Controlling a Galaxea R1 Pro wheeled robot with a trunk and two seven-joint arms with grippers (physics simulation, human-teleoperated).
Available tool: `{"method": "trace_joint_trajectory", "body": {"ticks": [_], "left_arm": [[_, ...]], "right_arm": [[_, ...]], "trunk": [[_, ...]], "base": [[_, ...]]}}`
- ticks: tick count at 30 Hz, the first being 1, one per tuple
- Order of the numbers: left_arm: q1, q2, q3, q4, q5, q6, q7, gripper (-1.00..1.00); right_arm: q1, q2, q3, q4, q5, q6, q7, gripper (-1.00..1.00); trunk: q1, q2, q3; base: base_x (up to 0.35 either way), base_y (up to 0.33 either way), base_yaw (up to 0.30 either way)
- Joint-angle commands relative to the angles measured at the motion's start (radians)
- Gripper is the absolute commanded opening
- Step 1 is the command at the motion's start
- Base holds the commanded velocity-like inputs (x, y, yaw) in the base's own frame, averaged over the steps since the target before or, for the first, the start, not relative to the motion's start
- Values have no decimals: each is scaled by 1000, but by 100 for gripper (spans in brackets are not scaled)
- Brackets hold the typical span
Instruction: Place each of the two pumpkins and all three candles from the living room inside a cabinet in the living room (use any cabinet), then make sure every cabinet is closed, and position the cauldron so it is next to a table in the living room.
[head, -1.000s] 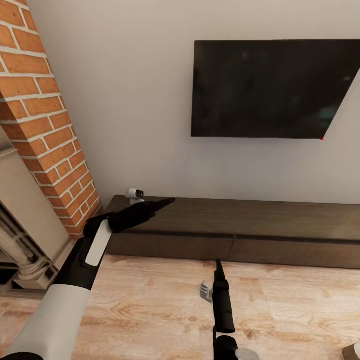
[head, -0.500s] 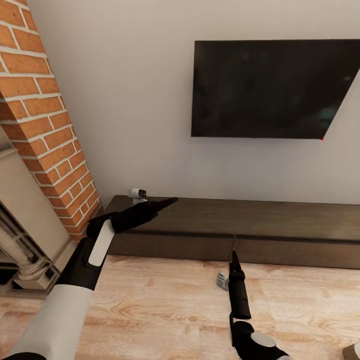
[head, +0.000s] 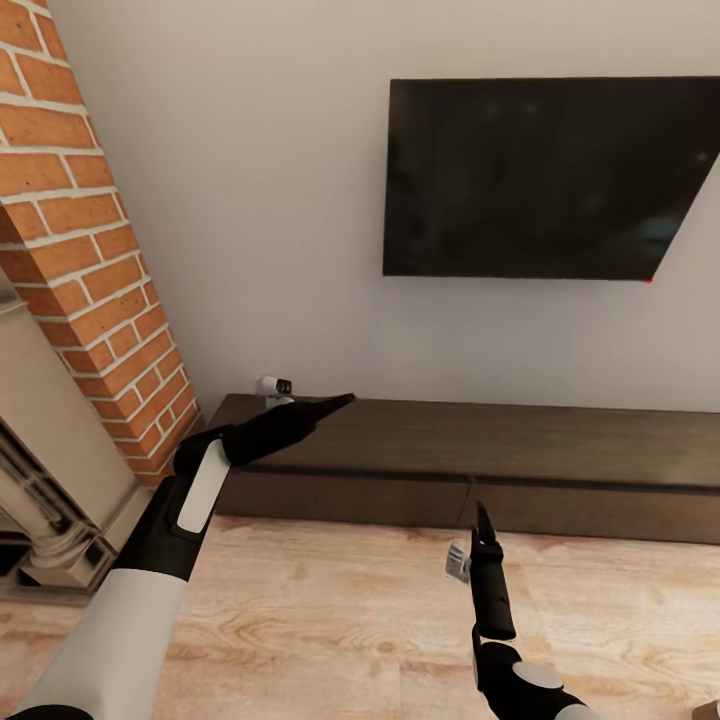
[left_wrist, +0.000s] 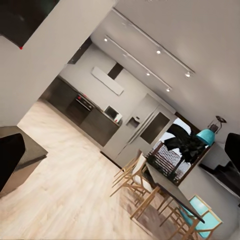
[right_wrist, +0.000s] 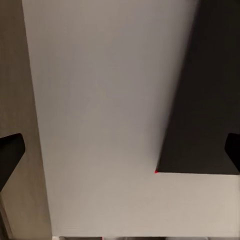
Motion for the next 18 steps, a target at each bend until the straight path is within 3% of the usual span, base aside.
{"method": "trace_joint_trajectory", "body": {"ticks": [1,18], "left_arm": [[0,0,0,0,0,0,0,100],[0,0,0,0,-1,-1,1,100]], "right_arm": [[0,0,0,1,0,0,0,100],[0,1,1,2,0,-1,-1,100]], "trunk": [[0,0,0],[0,0,0]], "base": [[306,0,0],[325,0,0]]}}
